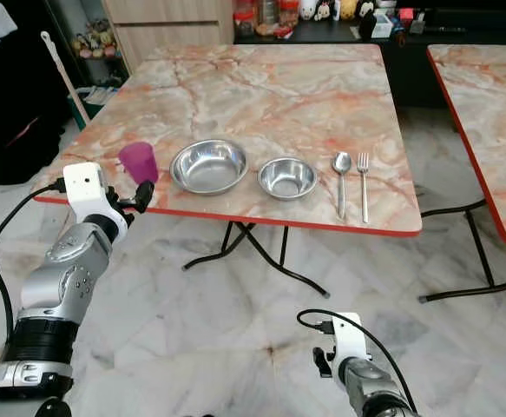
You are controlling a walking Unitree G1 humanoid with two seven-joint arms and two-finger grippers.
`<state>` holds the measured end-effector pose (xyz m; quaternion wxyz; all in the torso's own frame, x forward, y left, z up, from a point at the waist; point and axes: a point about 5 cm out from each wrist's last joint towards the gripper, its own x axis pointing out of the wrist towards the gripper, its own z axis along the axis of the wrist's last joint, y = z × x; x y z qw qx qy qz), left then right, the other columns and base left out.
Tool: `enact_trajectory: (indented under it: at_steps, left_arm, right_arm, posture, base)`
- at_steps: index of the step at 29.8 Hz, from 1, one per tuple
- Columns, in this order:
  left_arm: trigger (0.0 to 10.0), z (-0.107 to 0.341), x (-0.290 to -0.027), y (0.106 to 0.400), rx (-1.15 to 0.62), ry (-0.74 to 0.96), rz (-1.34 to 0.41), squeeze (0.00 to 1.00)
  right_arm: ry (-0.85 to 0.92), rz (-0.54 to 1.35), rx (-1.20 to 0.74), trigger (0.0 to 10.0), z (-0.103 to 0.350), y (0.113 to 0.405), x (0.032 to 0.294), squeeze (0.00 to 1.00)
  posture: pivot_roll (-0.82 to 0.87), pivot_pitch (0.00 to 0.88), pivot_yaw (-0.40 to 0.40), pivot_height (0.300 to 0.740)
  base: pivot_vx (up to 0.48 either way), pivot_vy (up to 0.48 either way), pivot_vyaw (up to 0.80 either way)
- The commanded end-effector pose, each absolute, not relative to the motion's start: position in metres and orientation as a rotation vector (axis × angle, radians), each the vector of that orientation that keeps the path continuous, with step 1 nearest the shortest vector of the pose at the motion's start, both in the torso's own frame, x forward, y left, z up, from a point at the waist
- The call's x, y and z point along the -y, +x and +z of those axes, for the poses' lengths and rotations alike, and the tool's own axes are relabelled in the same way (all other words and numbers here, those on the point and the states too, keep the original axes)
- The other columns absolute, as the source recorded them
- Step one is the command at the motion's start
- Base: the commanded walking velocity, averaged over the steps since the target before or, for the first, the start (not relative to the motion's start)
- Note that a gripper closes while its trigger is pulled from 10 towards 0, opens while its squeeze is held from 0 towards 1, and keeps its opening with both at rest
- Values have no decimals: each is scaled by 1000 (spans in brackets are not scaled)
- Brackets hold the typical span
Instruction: Setting the table
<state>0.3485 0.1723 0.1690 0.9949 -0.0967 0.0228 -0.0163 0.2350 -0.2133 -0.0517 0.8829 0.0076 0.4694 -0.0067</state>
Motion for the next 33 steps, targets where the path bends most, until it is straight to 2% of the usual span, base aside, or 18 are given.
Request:
enact_trajectory:
  at_steps: [1,33]
  left_arm:
    - [10000,174,-176,350,-31,-176,-23,0]
    - [10000,181,-179,353,-16,-184,-20,0]
  right_arm:
    - [13,-9,-975,10000,-51,237,212,0]
    - [31,-24,-953,10000,-48,242,210,0]
  posture:
    - [2,34,94,740]
    - [11,73,105,740]
  base:
    - [285,0,0]
    - [320,0,0]
